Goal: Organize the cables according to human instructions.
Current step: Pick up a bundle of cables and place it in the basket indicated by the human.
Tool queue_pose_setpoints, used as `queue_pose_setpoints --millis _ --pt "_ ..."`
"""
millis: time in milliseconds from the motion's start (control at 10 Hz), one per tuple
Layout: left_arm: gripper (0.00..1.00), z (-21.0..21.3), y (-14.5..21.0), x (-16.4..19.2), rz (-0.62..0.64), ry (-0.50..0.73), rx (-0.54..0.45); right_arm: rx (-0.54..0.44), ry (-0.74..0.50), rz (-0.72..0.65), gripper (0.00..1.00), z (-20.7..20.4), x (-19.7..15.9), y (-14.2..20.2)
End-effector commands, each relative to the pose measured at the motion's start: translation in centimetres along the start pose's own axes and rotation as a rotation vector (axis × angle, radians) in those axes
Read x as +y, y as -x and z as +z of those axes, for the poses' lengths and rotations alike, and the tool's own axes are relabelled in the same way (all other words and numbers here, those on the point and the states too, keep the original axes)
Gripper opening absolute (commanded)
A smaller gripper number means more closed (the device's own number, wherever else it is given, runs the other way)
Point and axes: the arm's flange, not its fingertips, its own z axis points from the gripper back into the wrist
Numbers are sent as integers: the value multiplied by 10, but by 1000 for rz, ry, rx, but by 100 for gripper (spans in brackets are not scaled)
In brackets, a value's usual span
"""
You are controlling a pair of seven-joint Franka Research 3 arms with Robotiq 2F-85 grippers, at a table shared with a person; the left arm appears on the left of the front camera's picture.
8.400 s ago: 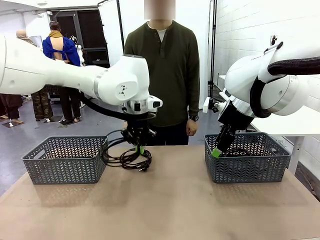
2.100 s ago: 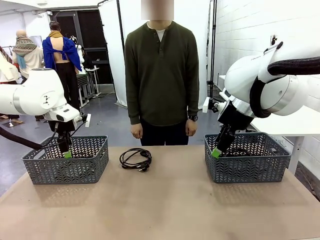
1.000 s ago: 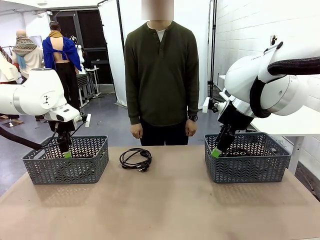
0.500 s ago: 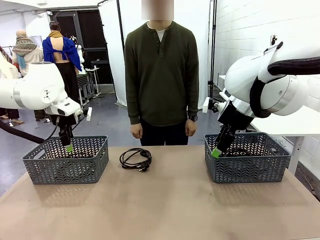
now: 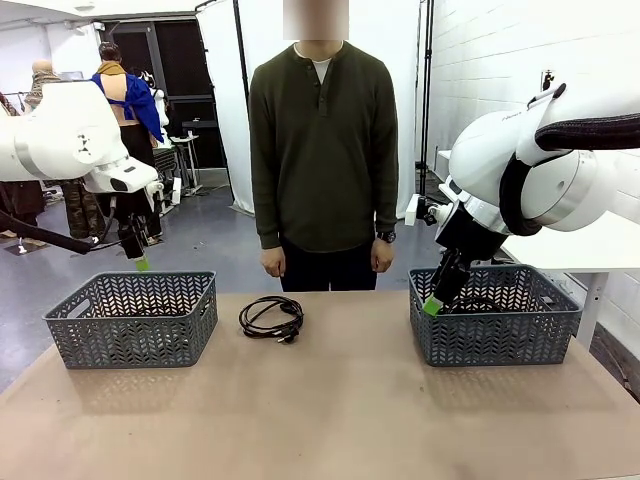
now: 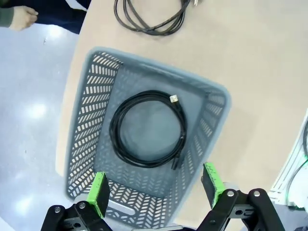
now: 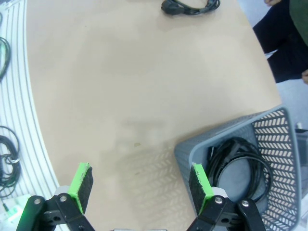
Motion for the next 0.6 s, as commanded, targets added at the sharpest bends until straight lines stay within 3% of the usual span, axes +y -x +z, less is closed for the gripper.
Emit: queue_pose_setpoints --millis 0,500 --pt "100 11 16 -29 45 29 -112 13 2 -1 100 0 -4 -2" --pt "100 5 27 -98 -30 56 -263 13 2 -1 100 0 -4 -2"
